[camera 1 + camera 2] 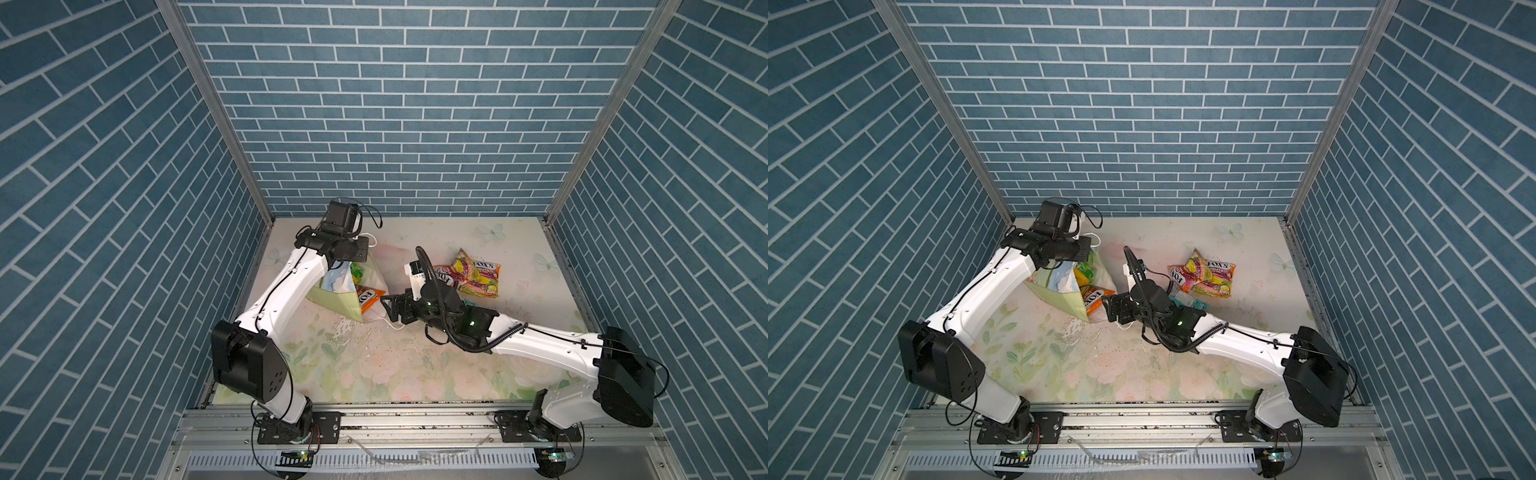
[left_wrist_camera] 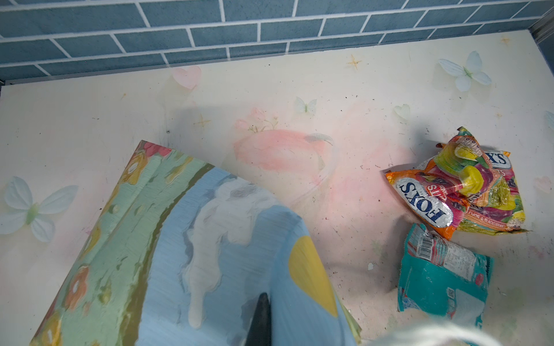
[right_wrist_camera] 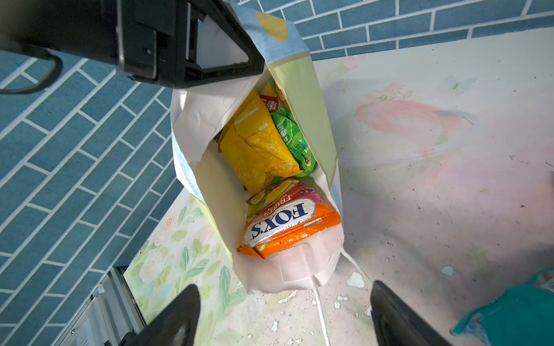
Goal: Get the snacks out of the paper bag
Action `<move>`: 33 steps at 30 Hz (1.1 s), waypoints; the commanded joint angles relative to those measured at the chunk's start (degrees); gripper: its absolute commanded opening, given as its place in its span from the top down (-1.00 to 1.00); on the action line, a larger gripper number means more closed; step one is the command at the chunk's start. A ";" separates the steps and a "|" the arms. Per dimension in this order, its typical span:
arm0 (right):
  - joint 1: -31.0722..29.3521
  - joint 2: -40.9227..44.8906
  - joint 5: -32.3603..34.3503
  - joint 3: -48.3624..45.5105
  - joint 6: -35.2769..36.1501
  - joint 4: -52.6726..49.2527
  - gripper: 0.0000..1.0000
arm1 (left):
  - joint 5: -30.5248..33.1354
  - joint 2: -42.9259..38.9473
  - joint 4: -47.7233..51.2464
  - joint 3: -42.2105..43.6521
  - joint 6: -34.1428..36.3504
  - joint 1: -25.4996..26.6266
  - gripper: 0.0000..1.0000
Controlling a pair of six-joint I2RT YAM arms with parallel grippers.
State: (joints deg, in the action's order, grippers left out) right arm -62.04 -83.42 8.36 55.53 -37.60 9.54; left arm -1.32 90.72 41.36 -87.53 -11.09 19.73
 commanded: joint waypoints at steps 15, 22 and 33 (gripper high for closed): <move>-0.54 -10.02 -3.81 -0.41 -10.82 9.14 -0.56 | -1.40 -1.77 -1.55 -0.74 -0.86 -0.51 1.00; -0.52 -13.47 -2.99 1.01 -12.05 10.07 -0.49 | -1.73 -1.59 -1.63 -0.80 -1.04 -0.48 1.00; -0.30 -18.45 -3.43 5.05 -12.14 9.64 -0.33 | -3.16 -3.17 -2.47 -0.38 -1.56 -0.32 1.00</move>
State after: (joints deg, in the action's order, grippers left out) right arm -62.26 -100.42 4.89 58.72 -48.27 18.20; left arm -2.94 90.15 41.32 -87.50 -11.88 19.62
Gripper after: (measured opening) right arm 0.669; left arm 0.049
